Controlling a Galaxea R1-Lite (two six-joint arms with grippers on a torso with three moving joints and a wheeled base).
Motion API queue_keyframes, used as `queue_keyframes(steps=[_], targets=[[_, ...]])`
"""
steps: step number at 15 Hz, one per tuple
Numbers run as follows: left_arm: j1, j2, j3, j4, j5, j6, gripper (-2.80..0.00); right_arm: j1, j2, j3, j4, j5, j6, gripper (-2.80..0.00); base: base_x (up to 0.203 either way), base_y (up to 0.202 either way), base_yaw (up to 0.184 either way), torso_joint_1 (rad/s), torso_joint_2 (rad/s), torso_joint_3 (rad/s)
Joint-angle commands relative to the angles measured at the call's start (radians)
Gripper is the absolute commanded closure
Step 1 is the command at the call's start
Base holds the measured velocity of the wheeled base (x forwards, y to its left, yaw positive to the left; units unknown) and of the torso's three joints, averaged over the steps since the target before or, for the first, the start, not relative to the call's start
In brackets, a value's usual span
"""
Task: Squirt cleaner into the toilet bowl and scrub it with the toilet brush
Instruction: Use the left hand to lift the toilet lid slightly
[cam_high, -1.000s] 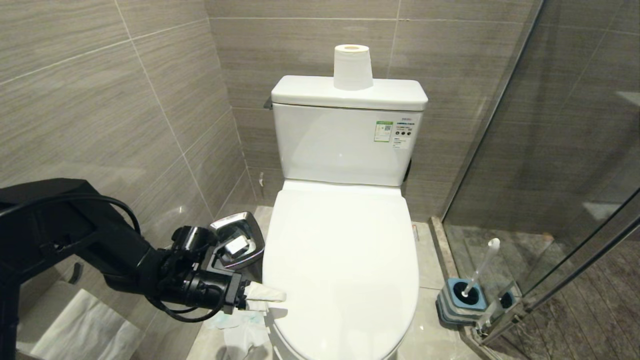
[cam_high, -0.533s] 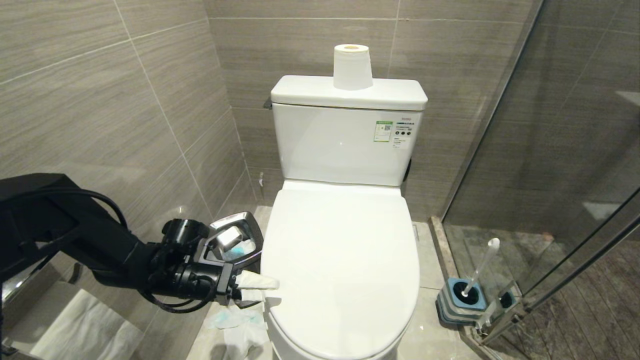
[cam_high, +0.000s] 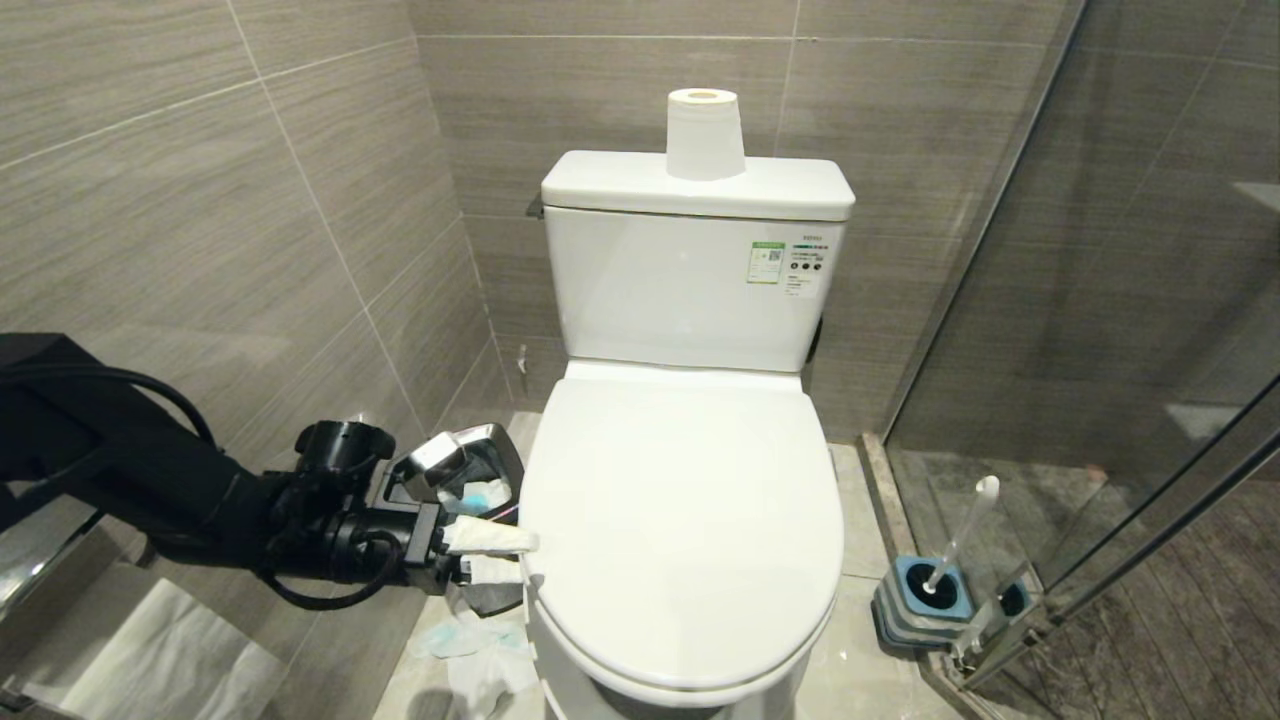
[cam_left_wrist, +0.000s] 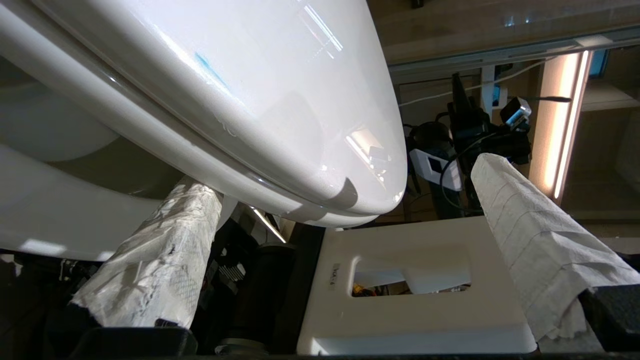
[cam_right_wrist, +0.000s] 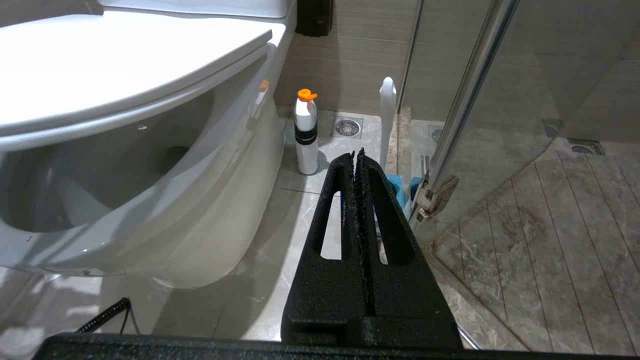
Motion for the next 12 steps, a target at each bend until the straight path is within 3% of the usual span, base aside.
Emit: queue_keyframes(steps=[1, 12], targets=[[-0.004, -0.031, 0.005, 0.001, -0.021, -0.019, -2.8, 0.0, 0.001, 0.002, 0.0, 0.0, 0.0, 0.0, 0.0, 0.0, 0.0, 0.0, 0.0, 0.0], [-0.041, -0.098, -0.014, 0.024, -0.031, -0.019, -2.8, 0.0, 0.001, 0.002, 0.0, 0.0, 0.0, 0.0, 0.0, 0.0, 0.0, 0.0, 0.0, 0.0]])
